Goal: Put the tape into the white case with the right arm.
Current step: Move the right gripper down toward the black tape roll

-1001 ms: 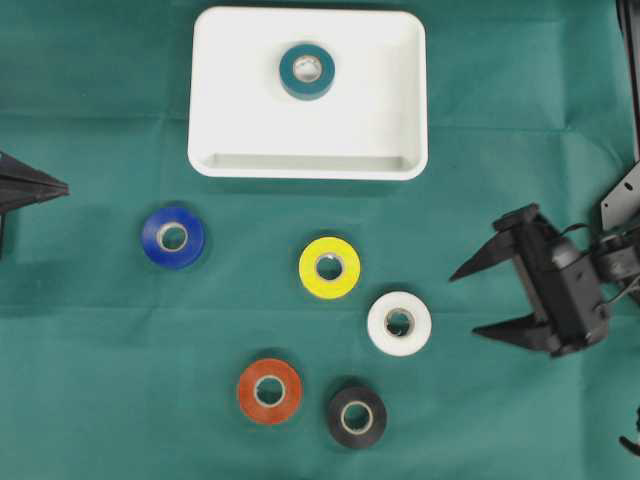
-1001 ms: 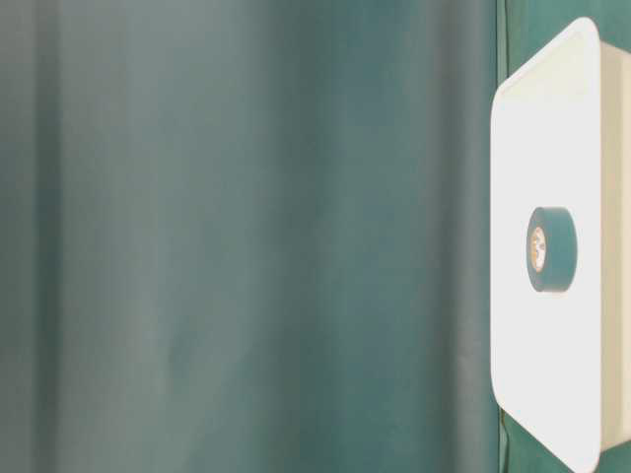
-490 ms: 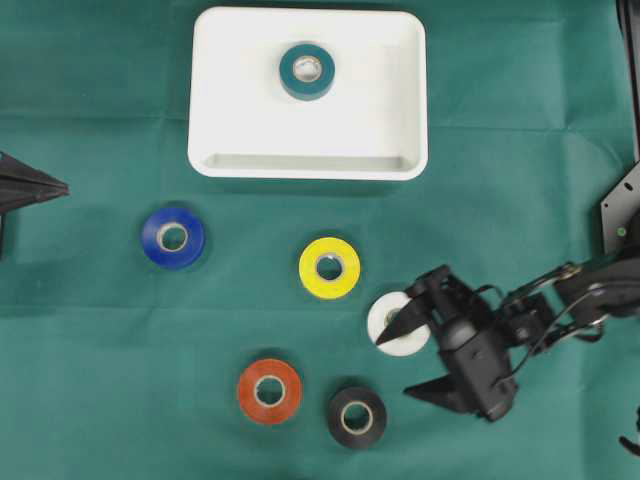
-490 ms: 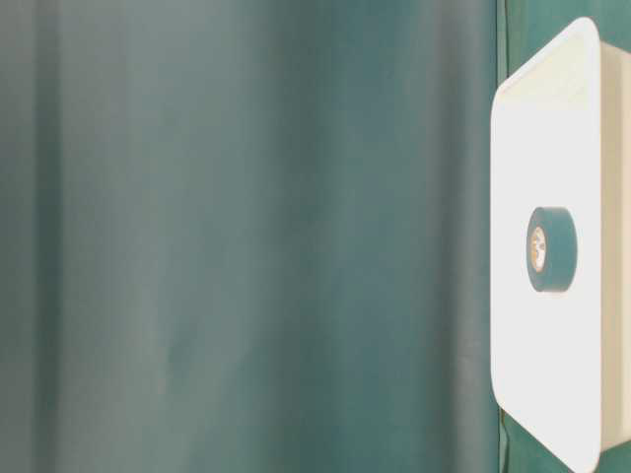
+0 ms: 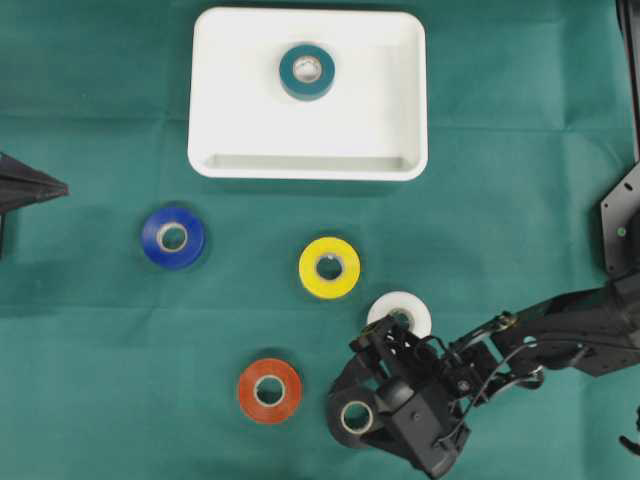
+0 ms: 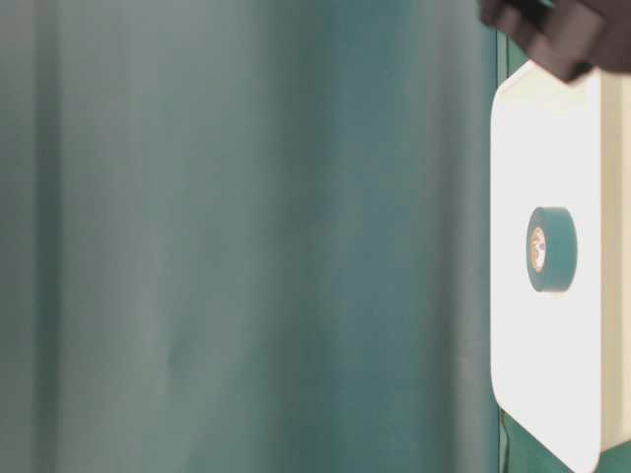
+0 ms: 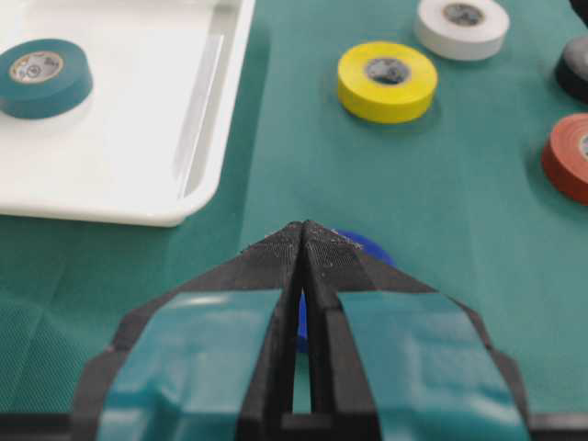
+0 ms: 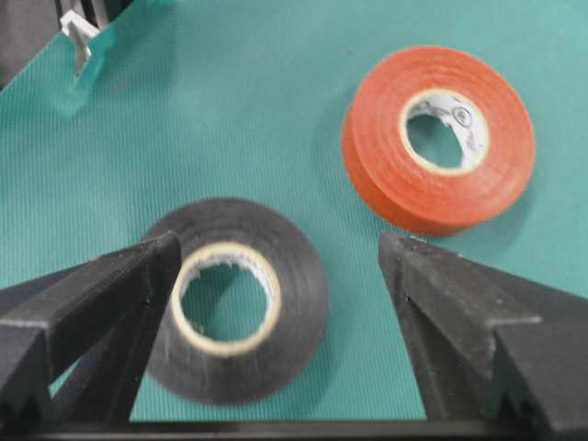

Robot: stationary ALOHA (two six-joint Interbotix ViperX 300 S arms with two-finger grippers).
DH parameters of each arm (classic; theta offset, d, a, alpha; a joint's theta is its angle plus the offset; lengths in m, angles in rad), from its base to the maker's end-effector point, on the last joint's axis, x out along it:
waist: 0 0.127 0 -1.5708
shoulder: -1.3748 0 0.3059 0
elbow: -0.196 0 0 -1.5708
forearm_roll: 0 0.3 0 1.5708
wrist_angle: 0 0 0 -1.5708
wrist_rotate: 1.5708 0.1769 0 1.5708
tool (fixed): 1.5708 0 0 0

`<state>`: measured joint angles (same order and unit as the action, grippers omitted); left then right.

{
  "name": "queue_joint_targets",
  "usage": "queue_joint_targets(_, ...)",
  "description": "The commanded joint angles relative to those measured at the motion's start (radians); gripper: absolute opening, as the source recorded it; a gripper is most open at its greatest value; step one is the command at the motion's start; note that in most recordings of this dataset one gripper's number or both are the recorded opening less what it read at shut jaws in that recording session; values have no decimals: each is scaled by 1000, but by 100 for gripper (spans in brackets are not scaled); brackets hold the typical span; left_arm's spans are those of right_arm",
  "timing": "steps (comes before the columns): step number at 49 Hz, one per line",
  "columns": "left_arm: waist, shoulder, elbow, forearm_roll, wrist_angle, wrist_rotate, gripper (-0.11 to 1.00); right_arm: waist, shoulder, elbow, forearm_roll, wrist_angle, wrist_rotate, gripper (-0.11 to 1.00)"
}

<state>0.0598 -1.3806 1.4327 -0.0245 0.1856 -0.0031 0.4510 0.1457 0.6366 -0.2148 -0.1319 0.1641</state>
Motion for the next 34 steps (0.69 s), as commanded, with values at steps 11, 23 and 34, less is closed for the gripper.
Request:
queue_joint_targets(11, 5, 6, -11, -2, -5, -2, 1, 3, 18, -41, -2, 28, 2, 61)
queue_joint_targets(23, 5, 6, -11, -2, -5, -2, 1, 3, 23, -69, -2, 153, 2, 61)
queue_joint_targets(34, 5, 6, -11, -2, -5, -2, 1, 3, 64, -144, -2, 290, 2, 61)
